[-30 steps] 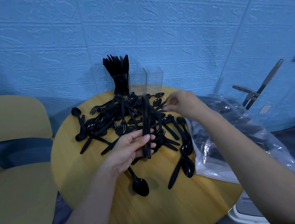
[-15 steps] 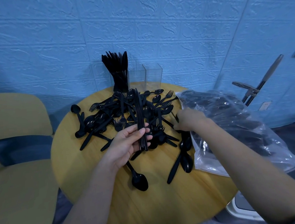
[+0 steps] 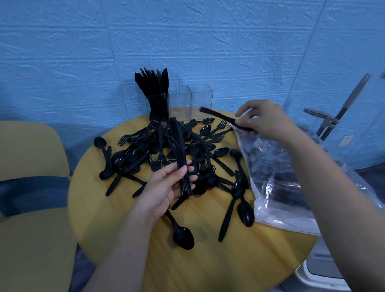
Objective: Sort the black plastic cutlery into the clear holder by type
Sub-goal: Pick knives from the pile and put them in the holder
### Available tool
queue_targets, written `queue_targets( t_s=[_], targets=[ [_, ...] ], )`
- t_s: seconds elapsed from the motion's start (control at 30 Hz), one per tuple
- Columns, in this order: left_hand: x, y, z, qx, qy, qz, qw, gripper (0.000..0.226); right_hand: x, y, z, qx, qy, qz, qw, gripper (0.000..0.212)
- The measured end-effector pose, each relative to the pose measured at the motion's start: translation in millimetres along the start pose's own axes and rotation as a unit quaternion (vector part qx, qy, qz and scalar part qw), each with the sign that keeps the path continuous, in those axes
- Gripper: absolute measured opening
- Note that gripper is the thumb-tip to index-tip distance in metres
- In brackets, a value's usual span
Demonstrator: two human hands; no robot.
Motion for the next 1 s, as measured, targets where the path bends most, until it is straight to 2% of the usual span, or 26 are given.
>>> queue_targets(
  t_s=[0.1, 0.2, 0.37, 0.5, 0.63, 0.77, 0.8, 0.9, 1.0],
  targets=[
    [0, 1, 0, -0.010, 0.014, 0.004, 1.000, 0.023, 7, 5, 7, -0.021, -0.139, 0.047, 0.989, 0.002],
    [2, 3, -1, -0.026, 0.038, 0.021, 0.999, 0.021, 17, 9, 7, -0.034, -0.180, 0.104, 0.977, 0.006],
    [10, 8, -1, -0.048, 0.068, 0.068, 0.994, 0.023, 36, 17, 5, -0.056, -0.162, 0.208, 0.963, 0.004],
    [12, 10, -3, -0.047, 0.094, 0.079, 0.991, 0.025, 47, 18, 2, -0.078, -0.090, 0.254, 0.960, 0.015],
    [6, 9, -2, -0.048, 0.158, 0.060, 0.984, 0.025, 49, 18, 1, -0.086, -0.077, 0.262, 0.958, 0.017],
    [14, 10, 0, -0.060, 0.095, 0.111, 0.987, 0.020, 50, 16, 12, -0.111, -0.046, 0.261, 0.958, 0.017],
    [15, 11, 0, -0.057, 0.084, 0.129, 0.986, 0.027, 53, 14, 16, -0.123, -0.017, 0.259, 0.958, 0.018],
    [12, 10, 3, -0.054, 0.063, 0.163, 0.983, 0.067, 63, 8, 29, -0.146, 0.065, 0.240, 0.958, 0.016],
    [11, 13, 1, -0.045, 0.056, 0.172, 0.982, 0.066, 76, 8, 41, -0.173, 0.078, 0.211, 0.959, 0.015]
  ],
)
Point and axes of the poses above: each hand's wrist, its own y-axis away from the middle knuckle, its own x-axis out of the palm, z = x × y, the point moved 7 cm from there along -y, towards the middle knuckle, and after that the axes turned 9 degrees about -y, right-handed, at the moved point
